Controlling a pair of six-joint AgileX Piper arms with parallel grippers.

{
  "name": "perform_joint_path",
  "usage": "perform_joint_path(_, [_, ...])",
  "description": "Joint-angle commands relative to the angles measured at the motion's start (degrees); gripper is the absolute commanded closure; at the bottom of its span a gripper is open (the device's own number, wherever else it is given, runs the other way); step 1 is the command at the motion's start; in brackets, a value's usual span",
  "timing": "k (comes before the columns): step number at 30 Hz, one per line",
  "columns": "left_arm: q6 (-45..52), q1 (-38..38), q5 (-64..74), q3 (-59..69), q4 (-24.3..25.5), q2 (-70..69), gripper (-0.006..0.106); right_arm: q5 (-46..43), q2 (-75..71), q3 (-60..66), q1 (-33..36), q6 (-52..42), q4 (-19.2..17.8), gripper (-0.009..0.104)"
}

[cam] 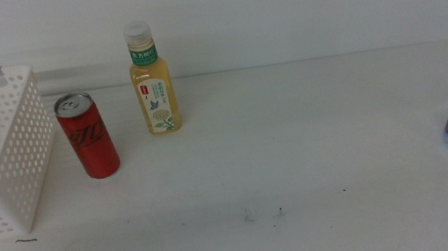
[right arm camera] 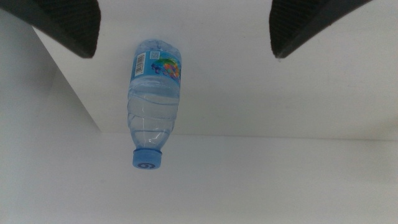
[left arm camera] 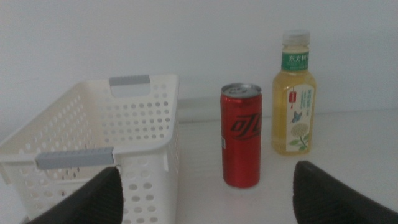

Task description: Use arms to grab the bottles and put them into the dustbin to the left of the table.

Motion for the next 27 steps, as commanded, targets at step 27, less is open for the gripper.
perform_joint_path(27, [-0.6, -11.0, -76.6, 0.0, -2.0, 75.0, 0.007, -0.6, -0.2, 0.2, -0.5, -0.4, -0.2, 0.004])
